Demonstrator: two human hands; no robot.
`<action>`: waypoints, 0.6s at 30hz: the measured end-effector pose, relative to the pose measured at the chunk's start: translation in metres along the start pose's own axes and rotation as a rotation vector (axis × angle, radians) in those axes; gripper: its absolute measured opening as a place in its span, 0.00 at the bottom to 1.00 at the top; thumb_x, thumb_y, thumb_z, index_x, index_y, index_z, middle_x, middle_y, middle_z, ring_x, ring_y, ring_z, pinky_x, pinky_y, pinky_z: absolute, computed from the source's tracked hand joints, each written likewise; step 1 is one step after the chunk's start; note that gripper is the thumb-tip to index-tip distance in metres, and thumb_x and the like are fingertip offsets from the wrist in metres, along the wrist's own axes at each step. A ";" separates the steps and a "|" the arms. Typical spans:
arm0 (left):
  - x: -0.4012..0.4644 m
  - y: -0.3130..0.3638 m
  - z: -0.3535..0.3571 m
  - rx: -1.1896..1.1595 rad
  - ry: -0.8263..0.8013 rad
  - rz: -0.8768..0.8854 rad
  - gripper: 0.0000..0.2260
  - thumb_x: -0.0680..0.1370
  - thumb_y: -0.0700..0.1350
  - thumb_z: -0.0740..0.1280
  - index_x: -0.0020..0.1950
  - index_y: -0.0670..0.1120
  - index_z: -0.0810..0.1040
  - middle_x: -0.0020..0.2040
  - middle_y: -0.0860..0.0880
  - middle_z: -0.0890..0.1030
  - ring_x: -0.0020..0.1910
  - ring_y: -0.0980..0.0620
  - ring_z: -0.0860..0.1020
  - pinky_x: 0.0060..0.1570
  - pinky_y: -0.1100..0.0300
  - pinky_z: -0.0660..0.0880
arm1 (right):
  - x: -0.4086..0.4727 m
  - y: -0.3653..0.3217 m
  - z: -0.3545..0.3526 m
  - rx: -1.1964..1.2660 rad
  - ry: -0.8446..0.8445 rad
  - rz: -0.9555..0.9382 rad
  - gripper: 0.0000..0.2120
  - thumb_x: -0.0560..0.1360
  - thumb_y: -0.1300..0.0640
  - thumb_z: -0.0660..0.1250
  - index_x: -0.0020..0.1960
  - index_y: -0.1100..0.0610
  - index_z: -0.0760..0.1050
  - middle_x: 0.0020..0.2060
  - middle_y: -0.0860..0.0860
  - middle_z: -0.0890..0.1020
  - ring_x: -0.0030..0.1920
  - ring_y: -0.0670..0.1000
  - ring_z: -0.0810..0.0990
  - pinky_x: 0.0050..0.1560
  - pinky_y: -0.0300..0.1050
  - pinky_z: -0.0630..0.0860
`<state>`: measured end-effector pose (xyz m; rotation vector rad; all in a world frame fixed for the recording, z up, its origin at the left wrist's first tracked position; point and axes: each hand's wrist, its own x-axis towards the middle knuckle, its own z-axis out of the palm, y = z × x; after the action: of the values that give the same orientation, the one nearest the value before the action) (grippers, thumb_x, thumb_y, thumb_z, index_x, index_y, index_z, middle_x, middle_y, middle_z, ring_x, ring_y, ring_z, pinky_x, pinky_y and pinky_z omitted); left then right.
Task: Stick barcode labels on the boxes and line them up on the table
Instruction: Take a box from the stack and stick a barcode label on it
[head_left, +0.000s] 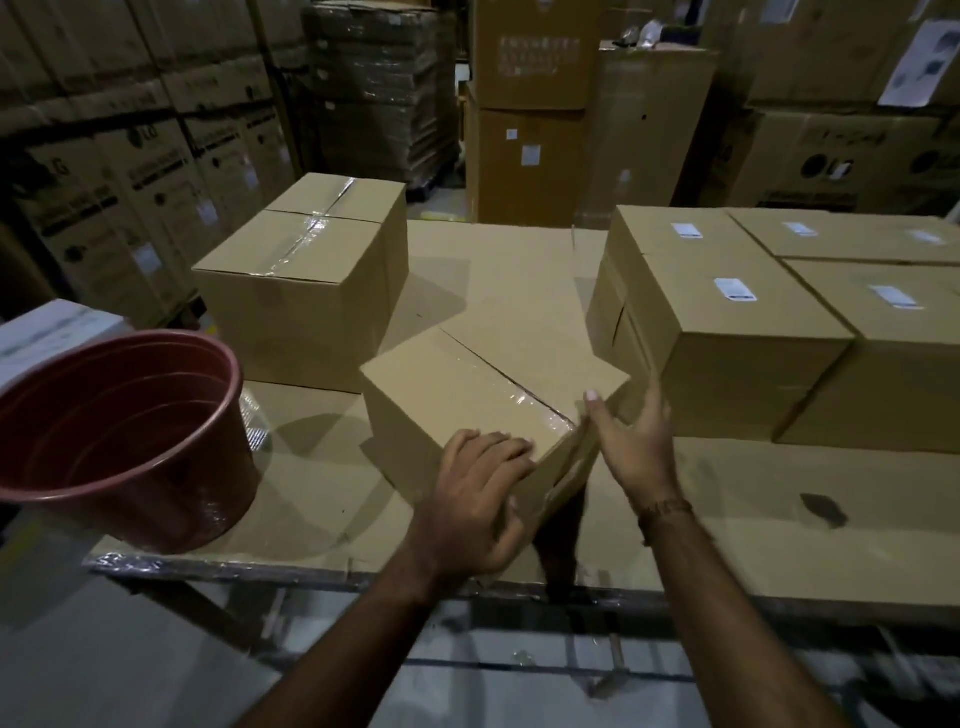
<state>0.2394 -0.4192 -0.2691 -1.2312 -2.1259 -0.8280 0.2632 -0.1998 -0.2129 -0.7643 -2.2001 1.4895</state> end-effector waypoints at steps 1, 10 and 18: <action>-0.001 -0.005 -0.002 -0.007 -0.016 0.003 0.21 0.71 0.41 0.68 0.63 0.38 0.82 0.67 0.41 0.80 0.68 0.41 0.77 0.71 0.35 0.66 | 0.008 -0.003 -0.002 -0.086 -0.010 -0.056 0.50 0.74 0.35 0.75 0.86 0.46 0.53 0.85 0.51 0.57 0.82 0.56 0.60 0.77 0.52 0.63; 0.011 -0.021 -0.031 -0.124 0.161 -0.642 0.18 0.83 0.51 0.62 0.72 0.50 0.74 0.78 0.51 0.69 0.79 0.54 0.64 0.79 0.34 0.54 | 0.030 -0.008 0.000 -0.286 -0.195 -0.245 0.22 0.79 0.44 0.71 0.72 0.41 0.78 0.71 0.47 0.72 0.72 0.52 0.72 0.70 0.57 0.76; 0.050 -0.048 -0.042 -0.361 0.081 -1.141 0.30 0.83 0.53 0.70 0.82 0.56 0.61 0.84 0.47 0.59 0.71 0.51 0.69 0.71 0.55 0.67 | 0.016 -0.025 0.012 -0.572 -0.048 -0.285 0.15 0.77 0.35 0.68 0.55 0.45 0.75 0.50 0.50 0.71 0.50 0.54 0.74 0.50 0.49 0.78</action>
<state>0.1817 -0.4411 -0.2174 0.0375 -2.6024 -1.7189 0.2376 -0.2058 -0.1941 -0.5392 -2.6705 0.7515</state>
